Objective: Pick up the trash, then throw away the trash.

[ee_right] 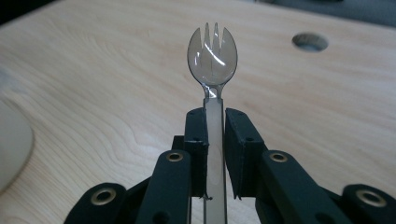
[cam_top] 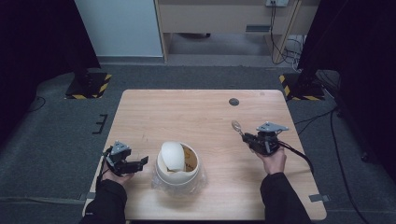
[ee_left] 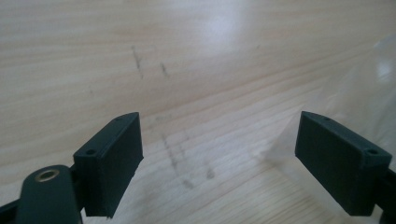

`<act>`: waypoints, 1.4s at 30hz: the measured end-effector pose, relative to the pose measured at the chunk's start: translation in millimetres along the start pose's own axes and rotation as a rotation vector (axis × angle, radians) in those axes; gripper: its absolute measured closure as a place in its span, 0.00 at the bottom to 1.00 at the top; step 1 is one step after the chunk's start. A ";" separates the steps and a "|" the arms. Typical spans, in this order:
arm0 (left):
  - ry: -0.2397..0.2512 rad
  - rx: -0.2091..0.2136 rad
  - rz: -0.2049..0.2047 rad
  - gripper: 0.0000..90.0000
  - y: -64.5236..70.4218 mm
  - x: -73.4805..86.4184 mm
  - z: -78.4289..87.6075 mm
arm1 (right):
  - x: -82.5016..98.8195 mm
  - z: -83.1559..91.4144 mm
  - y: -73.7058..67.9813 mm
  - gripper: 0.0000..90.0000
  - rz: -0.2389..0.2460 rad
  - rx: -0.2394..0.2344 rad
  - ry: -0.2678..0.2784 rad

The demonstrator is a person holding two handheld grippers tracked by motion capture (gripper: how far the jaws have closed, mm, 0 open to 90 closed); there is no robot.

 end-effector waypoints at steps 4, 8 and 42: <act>0.121 0.030 -0.032 0.16 12.2 -20.8 13.4 | -17.1 19.0 3.7 0.89 0.004 -0.010 0.070; 0.182 0.035 -0.042 0.16 17.5 -31.7 20.2 | -24.6 26.8 1.9 0.88 0.001 -0.022 0.102; 0.430 0.148 -0.134 0.18 83.6 -109.9 66.5 | -73.5 86.0 -22.7 0.89 0.037 -0.139 0.354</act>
Point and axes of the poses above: each handheld gripper's, and its own axes: z roughly backward along the jaws, x roughly out of its underside, y roughly to its right, the point moved 5 cm from there along -z, roughly forward along the jaws, and after that the axes turned 10 degrees about x, right-handed, at the moved point
